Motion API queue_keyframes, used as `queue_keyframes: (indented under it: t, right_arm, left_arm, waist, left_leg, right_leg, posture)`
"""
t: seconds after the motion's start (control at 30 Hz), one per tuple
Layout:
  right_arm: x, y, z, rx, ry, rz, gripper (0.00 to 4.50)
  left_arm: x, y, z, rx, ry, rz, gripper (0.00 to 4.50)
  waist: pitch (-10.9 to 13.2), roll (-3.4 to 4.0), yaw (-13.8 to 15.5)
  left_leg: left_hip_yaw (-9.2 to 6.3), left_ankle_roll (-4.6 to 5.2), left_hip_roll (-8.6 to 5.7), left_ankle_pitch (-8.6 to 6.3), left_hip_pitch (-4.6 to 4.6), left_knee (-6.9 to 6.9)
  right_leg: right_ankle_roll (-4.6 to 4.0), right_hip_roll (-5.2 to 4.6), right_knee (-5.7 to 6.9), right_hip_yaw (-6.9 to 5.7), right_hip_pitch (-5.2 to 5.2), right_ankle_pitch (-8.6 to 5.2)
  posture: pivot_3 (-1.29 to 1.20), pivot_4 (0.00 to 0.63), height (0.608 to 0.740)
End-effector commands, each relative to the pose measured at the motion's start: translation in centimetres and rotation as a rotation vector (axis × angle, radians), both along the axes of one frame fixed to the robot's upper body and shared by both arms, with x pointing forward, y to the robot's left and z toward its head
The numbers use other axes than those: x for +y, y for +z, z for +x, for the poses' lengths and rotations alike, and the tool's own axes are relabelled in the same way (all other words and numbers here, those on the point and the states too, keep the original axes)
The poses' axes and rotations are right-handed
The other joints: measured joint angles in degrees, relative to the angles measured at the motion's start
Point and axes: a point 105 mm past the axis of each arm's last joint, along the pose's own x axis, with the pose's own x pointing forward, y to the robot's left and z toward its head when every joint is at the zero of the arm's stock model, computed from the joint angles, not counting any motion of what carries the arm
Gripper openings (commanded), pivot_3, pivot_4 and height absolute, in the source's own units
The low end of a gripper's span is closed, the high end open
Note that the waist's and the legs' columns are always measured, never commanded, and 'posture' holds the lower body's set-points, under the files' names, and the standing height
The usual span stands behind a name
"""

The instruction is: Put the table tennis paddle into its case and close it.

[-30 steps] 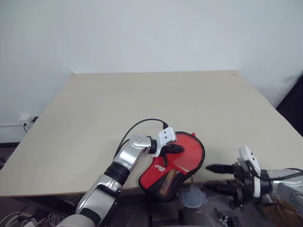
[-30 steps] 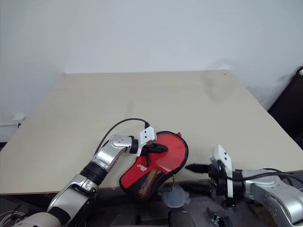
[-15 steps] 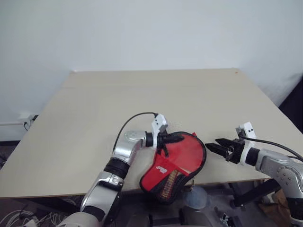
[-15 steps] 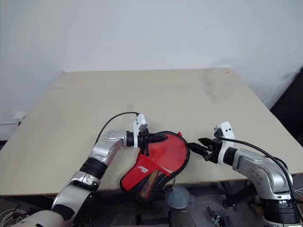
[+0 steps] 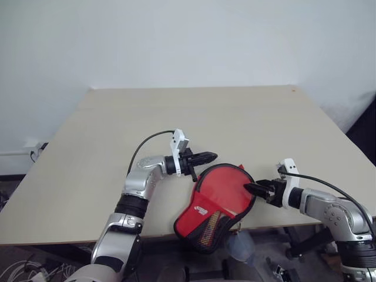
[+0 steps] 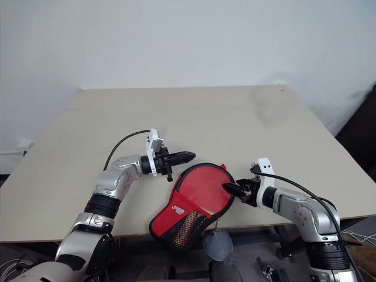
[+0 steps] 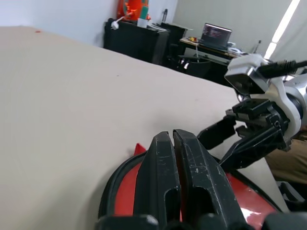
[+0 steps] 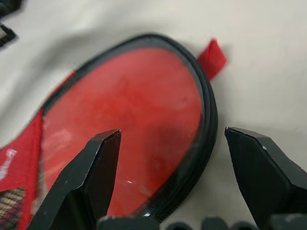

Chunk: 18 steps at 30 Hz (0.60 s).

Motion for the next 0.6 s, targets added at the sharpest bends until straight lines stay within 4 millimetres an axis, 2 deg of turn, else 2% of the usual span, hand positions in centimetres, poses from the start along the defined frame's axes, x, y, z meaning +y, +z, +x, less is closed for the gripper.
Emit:
queue_keyframes:
  t: [0.03, 0.27, 0.37, 0.6]
  right_arm:
    - [0.07, 0.80, 0.94, -0.051, -0.003, 0.000, 3.75]
    - [0.40, 0.39, 1.29, -0.039, 0.000, 0.017, 3.75]
    - [0.58, 0.44, 1.39, -0.040, 0.002, 0.031, 3.24]
    - [0.90, 0.60, 1.57, -0.046, 0.010, 0.045, 1.35]
  left_arm:
    - [-0.12, 1.66, 0.00, -0.060, 0.000, -0.029, 0.00]
    - [-0.24, 1.46, -0.21, -0.061, 0.002, -0.023, 0.00]
    - [-0.20, 1.40, -0.23, -0.061, 0.003, -0.020, 0.00]
    - [-0.08, 1.21, -0.32, -0.062, 0.008, -0.012, 0.00]
  waist:
    - [0.0, 0.00, 0.0]
    - [0.0, 0.00, -0.3]
    - [0.0, 0.00, -0.5]
    - [0.0, 0.00, -1.3]
  left_leg:
    - [0.00, 0.00, 0.00, 0.00, 0.00, 0.00]
    - [0.01, 0.00, 0.00, 0.00, 0.03, 0.04]
    - [0.01, 0.00, 0.00, 0.01, 0.04, 0.06]
    - [-0.01, 0.00, 0.00, 0.00, 0.01, 0.03]
  right_leg:
    - [0.00, 0.00, 0.00, 0.00, 0.00, 0.00]
    - [0.00, 0.00, 0.01, 0.00, 0.03, 0.01]
    - [-0.02, 0.00, 0.01, 0.00, 0.04, -0.01]
    - [0.02, 0.01, 0.01, 0.00, 0.03, 0.02]
  posture:
    - [0.00, 0.000, 0.740]
    - [0.00, 0.000, 0.740]
    - [0.00, 0.000, 0.740]
    - [0.00, 0.000, 0.740]
